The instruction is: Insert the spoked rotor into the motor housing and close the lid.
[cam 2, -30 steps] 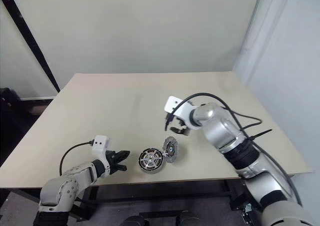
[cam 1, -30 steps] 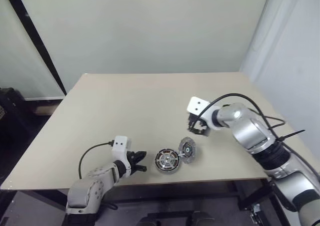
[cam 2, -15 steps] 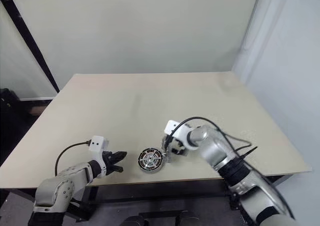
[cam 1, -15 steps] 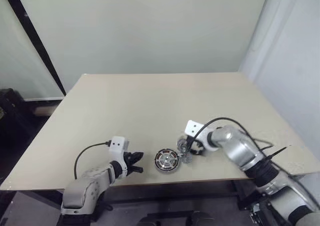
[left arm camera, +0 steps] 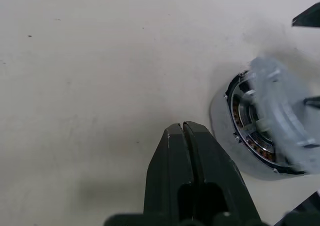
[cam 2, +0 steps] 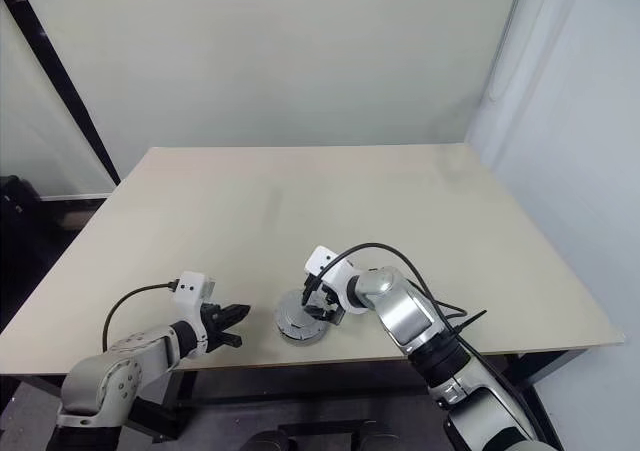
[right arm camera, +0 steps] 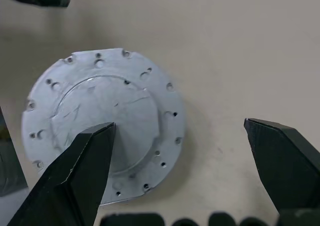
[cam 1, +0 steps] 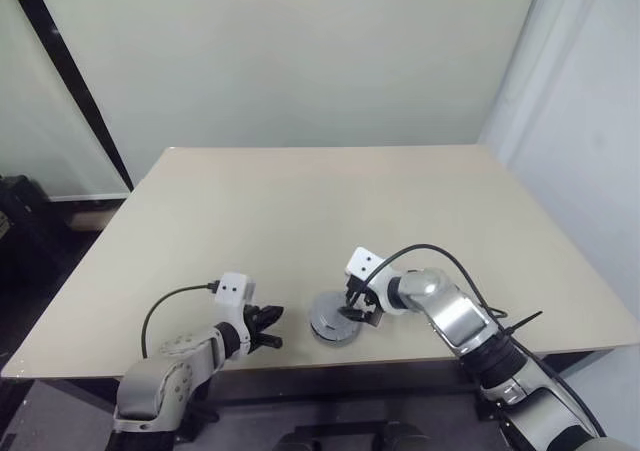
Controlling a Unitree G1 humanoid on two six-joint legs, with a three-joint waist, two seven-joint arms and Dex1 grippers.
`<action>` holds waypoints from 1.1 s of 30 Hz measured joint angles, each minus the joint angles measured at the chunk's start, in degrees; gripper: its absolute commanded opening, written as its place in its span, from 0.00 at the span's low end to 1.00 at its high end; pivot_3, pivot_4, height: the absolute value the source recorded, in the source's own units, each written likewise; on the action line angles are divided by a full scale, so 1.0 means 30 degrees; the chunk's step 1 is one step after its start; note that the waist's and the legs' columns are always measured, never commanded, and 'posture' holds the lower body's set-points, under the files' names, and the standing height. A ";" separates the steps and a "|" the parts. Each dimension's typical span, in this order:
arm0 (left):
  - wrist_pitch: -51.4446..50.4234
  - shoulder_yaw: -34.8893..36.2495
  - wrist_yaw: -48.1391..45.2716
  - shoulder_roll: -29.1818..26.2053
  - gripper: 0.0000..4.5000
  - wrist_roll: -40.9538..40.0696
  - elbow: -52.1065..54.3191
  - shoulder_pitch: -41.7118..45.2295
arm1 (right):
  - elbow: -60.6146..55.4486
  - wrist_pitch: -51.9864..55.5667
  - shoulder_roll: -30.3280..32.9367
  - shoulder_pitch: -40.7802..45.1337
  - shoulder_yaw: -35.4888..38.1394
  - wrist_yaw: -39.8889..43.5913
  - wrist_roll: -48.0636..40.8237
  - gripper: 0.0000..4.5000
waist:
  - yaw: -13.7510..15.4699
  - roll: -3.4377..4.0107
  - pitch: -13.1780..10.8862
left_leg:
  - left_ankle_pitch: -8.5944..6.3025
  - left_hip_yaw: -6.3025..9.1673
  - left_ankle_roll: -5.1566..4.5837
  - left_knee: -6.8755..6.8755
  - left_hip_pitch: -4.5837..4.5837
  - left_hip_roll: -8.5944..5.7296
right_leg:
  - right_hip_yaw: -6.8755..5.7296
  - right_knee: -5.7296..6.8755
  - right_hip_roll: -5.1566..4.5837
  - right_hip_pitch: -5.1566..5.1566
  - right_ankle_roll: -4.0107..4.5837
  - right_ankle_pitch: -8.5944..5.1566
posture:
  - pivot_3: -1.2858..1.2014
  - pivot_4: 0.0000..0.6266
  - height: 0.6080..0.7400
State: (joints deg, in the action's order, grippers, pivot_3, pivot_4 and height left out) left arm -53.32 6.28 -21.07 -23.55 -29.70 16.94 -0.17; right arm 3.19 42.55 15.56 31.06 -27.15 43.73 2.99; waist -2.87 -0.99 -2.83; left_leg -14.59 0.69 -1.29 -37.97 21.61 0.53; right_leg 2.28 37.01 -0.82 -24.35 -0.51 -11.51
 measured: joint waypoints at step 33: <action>-0.0760 0.0144 -0.0400 -0.0831 0.00 -0.0120 0.0378 0.0291 | 0.4741 -0.5947 -0.0645 -0.0466 0.0375 0.2982 -0.1897 0.87 | -0.0003 0.0001 0.0000 | 0.0001 -0.0003 0.0000 -0.0005 -0.0005 -0.0002 | 0.0006 0.0003 0.0002 0.0010 -0.0001 0.0002 | 0.52 0.00 1.00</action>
State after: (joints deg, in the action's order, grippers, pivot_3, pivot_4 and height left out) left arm -55.60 6.72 -22.27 -26.04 -30.06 18.07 0.70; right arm 17.42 24.70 13.62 29.66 -26.03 52.68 -2.70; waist -2.88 -0.99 -2.83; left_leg -14.59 0.68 -1.29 -37.99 21.59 0.52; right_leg 2.30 37.01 -0.82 -24.31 -0.52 -11.50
